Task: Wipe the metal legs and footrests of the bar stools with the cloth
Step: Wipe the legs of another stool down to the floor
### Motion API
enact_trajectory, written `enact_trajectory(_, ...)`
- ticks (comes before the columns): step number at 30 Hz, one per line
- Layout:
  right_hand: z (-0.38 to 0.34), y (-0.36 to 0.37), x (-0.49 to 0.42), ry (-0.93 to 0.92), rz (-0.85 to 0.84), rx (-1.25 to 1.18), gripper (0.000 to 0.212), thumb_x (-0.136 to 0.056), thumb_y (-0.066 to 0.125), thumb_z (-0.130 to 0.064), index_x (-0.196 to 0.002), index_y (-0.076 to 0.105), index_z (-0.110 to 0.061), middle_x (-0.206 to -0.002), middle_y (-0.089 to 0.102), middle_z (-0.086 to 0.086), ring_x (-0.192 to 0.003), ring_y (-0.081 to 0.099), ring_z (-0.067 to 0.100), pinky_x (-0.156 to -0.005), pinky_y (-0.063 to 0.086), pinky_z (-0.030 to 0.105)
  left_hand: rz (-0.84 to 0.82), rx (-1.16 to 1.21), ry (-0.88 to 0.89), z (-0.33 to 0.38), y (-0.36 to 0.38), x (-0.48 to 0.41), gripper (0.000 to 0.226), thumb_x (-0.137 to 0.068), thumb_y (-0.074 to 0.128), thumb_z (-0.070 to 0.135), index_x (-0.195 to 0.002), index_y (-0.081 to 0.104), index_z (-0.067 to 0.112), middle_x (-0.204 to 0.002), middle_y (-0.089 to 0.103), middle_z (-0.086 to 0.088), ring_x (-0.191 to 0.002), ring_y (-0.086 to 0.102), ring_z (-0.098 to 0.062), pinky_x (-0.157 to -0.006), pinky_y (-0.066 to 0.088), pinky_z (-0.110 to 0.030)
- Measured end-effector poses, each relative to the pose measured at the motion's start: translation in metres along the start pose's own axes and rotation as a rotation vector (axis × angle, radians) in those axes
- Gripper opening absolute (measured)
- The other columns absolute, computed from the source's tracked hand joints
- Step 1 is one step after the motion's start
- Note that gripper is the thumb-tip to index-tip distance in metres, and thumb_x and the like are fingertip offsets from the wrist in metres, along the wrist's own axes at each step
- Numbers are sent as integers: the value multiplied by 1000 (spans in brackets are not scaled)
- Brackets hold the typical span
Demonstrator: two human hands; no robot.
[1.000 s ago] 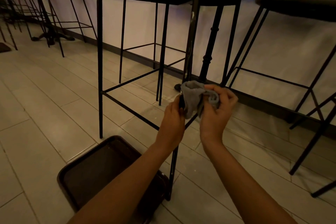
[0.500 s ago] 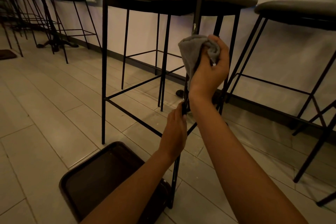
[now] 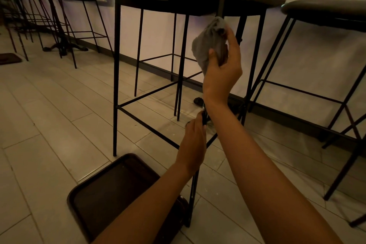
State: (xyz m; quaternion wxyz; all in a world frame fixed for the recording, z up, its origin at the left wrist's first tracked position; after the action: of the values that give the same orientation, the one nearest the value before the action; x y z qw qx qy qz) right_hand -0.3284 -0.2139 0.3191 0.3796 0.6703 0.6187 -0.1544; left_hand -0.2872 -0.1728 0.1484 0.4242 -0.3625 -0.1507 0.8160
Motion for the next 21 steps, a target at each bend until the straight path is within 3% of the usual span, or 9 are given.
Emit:
enact_trajectory(2,-3,-2,-11,-52,61,17,43,-85,55,6,-127,47,4,-128,54,19,-114,45,2,-95,42,10,96,-284,135,-10,5,0,48,-91,46,11,-136,39,-3,-132,50,-18,-109,52,-22,-99,43,-25)
enact_trajectory(4,-7,3,-15,-95,55,53,41,-86,54,5,-127,48,4,-127,55,19,-113,46,5,-95,40,9,67,-144,113,2,-1,1,50,-94,27,15,-142,27,-2,-131,47,-20,-111,48,-24,-100,42,-27)
enact_trajectory(8,-8,11,-15,-220,-57,152,38,-91,47,-1,-128,46,6,-132,50,25,-116,45,2,-95,34,1,175,-96,128,9,-9,0,47,-99,27,17,-145,21,8,-135,41,-17,-118,45,-28,-101,38,-25)
enact_trajectory(11,-9,13,-13,-268,-180,223,44,-91,39,-15,-128,45,7,-136,44,29,-124,49,28,-102,28,4,169,-120,191,5,-3,0,47,-96,38,8,-141,28,-2,-115,52,-20,-96,55,-25,-83,53,-28)
enact_trajectory(13,-11,13,-11,-296,-243,239,49,-89,36,-22,-127,45,8,-136,42,31,-124,47,38,-102,24,3,149,-119,182,3,-1,-1,52,-92,48,-3,-140,28,-4,-115,52,-21,-95,57,-27,-83,52,-27)
enact_trajectory(16,-12,12,-6,-320,-294,298,49,-87,37,-21,-127,46,7,-137,40,31,-125,45,40,-101,22,0,118,-98,152,3,-1,0,59,-91,48,-7,-143,21,-1,-125,47,-20,-103,54,-27,-88,47,-26)
enact_trajectory(19,-15,12,-9,-348,-359,340,49,-88,35,-23,-128,47,3,-138,37,30,-121,50,36,-104,34,15,142,-84,138,5,-3,0,57,-93,46,-3,-144,19,2,-126,46,-19,-105,52,-26,-88,47,-28)
enact_trajectory(21,-17,13,-15,-357,-382,367,48,-90,34,-21,-130,45,4,-136,40,25,-117,55,24,-102,40,21,144,-118,158,5,-2,-1,57,-92,48,-4,-143,23,0,-121,49,-20,-101,54,-26,-87,49,-30)
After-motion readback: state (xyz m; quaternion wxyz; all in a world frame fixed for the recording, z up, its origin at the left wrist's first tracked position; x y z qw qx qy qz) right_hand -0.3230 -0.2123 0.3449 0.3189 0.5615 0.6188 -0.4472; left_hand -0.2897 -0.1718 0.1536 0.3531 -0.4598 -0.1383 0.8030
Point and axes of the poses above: each hand's wrist, its own x-axis away from the middle knuckle, its own y-axis out of the palm, z = x × y, the point moved 6 cm from there along -x, towards the middle knuckle
